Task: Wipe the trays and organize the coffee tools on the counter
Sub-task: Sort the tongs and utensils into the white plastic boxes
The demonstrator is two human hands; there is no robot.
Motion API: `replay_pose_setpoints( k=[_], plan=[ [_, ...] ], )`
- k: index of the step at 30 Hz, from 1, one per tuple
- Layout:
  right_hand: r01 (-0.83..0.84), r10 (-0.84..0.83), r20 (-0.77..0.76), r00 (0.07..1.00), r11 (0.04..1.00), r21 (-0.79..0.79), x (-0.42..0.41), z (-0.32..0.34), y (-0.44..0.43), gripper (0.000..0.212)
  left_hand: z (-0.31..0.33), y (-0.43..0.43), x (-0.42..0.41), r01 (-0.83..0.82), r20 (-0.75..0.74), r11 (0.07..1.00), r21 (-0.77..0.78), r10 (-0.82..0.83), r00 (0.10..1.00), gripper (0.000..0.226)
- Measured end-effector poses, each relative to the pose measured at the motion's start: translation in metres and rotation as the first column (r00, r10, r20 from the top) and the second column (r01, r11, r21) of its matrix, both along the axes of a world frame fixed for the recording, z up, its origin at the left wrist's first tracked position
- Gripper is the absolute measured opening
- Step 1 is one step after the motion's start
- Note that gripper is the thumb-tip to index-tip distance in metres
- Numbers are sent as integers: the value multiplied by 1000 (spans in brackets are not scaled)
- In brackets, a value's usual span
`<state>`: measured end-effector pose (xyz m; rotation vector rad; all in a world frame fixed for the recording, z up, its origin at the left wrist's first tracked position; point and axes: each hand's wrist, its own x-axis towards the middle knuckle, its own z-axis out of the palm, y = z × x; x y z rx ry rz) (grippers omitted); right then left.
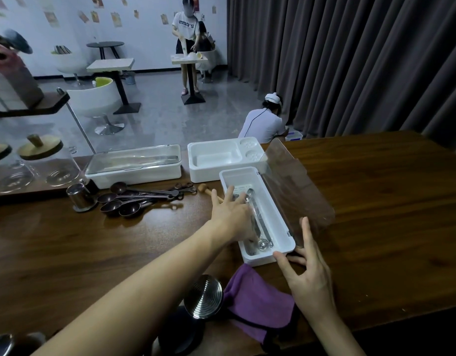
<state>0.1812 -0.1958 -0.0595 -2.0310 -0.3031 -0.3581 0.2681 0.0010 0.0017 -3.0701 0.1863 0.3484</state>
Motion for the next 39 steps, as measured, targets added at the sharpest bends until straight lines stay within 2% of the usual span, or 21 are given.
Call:
replay_pose_setpoints(
  k=[3, 7, 11, 16, 20, 24, 28, 33, 39],
  plan=[
    [17, -17, 30, 999, 1000, 2, 0, 1, 0, 95, -1, 0, -1, -5, 15, 1000, -23, 6, 1000, 79],
    [29, -29, 88, 996, 1000, -7, 1, 2, 1, 96, -5, 5, -6, -14, 58, 974, -228, 28, 998, 65],
    [26, -29, 118, 993, 999, 26, -1, 5, -3, 87, -11, 18, -17, 11, 116, 914, -406, 40, 992, 79],
    [50, -72, 205, 976, 993, 111, -2, 26, -5, 75, -12, 39, -31, 49, 109, 858, -511, 9, 994, 106],
    [64, -85, 183, 979, 991, 117, -4, 35, -3, 70, -8, 54, -45, 50, 78, 770, -636, 1, 997, 112],
    [63, -84, 162, 983, 989, 135, -1, 40, -1, 56, -8, 61, -52, 104, 100, 718, -688, -49, 994, 116],
    [50, -73, 216, 974, 992, 112, -1, 42, 7, 37, -17, 72, -53, 94, 88, 701, -707, -45, 995, 129],
    [-29, 39, 248, 968, 999, -46, -8, 40, 19, 34, -22, 73, -53, 134, 154, 709, -692, -36, 987, 123],
    [22, 66, 291, 954, 958, -287, -11, 26, 23, 36, -28, 83, -46, 96, 166, 689, -718, 36, 986, 111]
  ],
)
